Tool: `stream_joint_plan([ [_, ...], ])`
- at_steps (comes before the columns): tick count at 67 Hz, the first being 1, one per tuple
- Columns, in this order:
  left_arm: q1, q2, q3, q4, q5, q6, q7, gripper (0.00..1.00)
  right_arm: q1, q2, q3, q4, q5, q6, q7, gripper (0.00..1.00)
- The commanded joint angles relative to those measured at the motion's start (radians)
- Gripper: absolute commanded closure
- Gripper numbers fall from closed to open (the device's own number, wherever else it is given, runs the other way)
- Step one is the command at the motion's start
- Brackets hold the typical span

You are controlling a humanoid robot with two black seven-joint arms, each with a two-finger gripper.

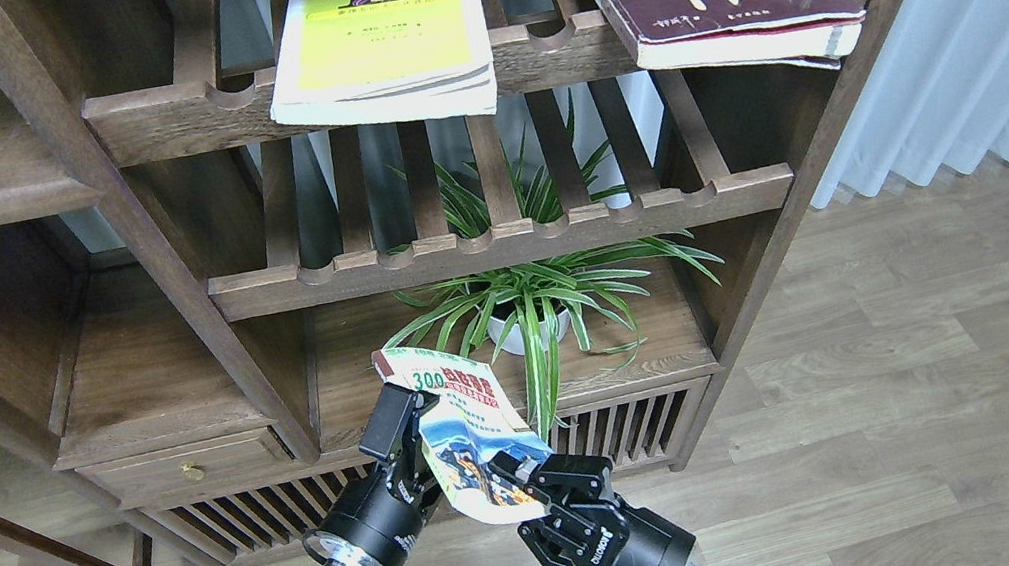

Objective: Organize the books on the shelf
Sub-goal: 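Hand the colourful book from the right gripper to the left gripper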

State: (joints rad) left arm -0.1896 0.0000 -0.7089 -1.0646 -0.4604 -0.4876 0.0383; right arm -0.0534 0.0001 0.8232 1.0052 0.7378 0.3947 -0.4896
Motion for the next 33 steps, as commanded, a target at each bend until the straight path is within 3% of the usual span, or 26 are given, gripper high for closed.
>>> stream_joint_plan([
  [1, 0.024, 0.000, -0.006, -0.002, 0.000, -0.001, -0.001, 0.00, 0.009, 0.000, 0.019, -0.011, -0.031, 0.003, 0.001, 0.98],
  [33, 0.052, 0.000, 0.011, 0.009, 0.009, -0.001, 0.014, 0.00, 0.058, 0.000, 0.062, -0.054, -0.103, 0.015, 0.001, 0.98],
])
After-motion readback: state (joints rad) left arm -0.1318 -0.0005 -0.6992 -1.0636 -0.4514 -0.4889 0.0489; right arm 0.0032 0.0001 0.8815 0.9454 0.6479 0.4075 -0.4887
